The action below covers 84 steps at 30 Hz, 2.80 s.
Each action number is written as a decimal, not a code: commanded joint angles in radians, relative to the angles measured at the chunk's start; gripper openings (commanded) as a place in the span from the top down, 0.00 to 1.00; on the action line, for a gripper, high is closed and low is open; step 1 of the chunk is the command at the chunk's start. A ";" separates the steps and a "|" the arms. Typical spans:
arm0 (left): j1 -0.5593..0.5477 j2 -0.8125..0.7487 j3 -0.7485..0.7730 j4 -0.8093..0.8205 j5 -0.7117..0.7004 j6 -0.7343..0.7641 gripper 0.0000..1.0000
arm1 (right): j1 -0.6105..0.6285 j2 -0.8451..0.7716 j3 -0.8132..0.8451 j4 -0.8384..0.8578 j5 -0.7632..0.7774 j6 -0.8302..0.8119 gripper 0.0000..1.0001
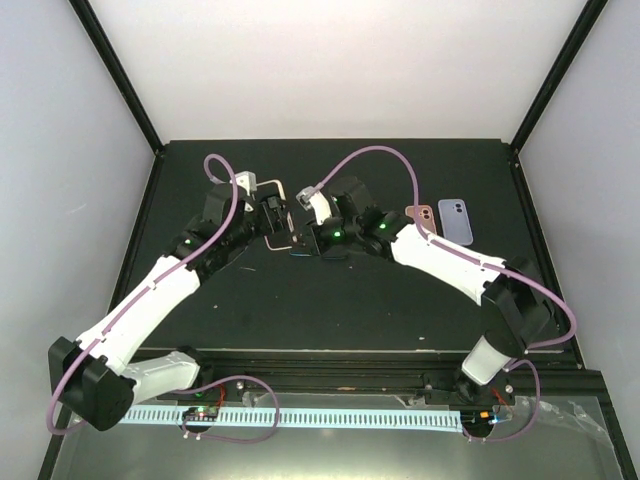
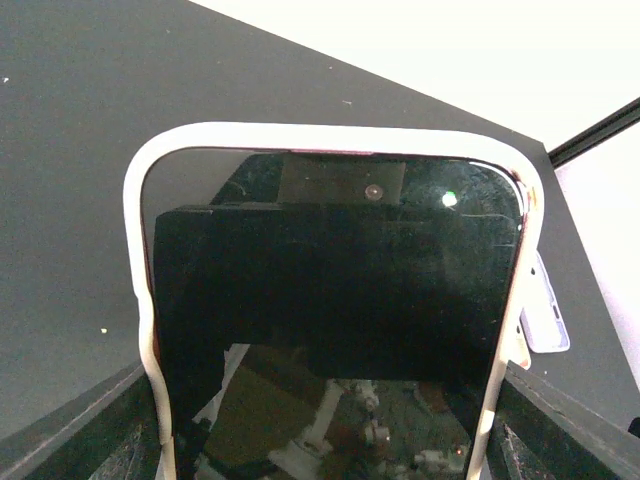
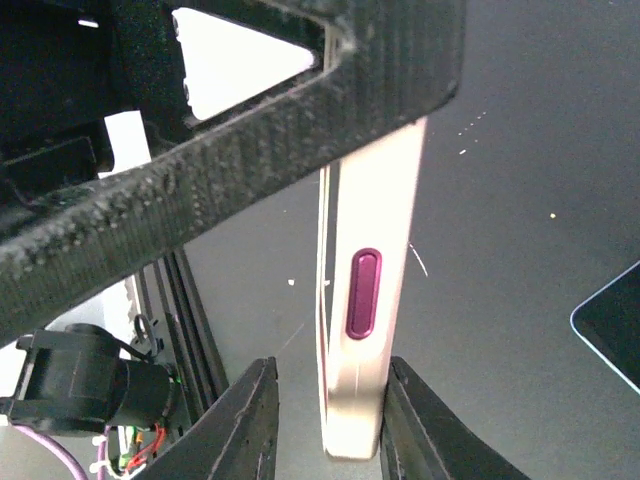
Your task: Take the phone out of the phone case
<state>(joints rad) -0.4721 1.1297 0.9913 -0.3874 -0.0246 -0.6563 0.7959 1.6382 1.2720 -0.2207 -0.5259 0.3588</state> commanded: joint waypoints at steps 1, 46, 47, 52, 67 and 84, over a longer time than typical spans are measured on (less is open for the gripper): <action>0.009 -0.033 0.009 0.077 0.014 -0.013 0.42 | 0.004 0.025 0.039 0.039 0.001 0.037 0.73; -0.047 -0.028 -0.165 0.795 0.971 0.174 0.27 | -0.311 -0.591 -0.267 -0.285 -0.523 -0.408 0.99; -0.053 -0.025 -0.165 0.796 0.973 0.173 0.30 | -0.311 -0.586 -0.264 -0.285 -0.534 -0.407 0.99; -0.061 -0.014 -0.166 0.824 0.996 0.149 0.44 | -0.311 -0.587 -0.273 -0.268 -0.539 -0.390 0.99; -0.069 -0.019 -0.174 0.858 1.022 0.123 0.64 | -0.313 -0.628 -0.288 -0.245 -0.505 -0.374 0.99; -0.069 -0.016 -0.175 0.875 1.037 0.115 0.98 | -0.313 -0.633 -0.294 -0.268 -0.478 -0.419 0.99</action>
<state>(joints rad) -0.5346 1.1175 0.7887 0.4503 0.9955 -0.5545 0.4873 1.0245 0.9569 -0.5194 -1.0008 -0.0269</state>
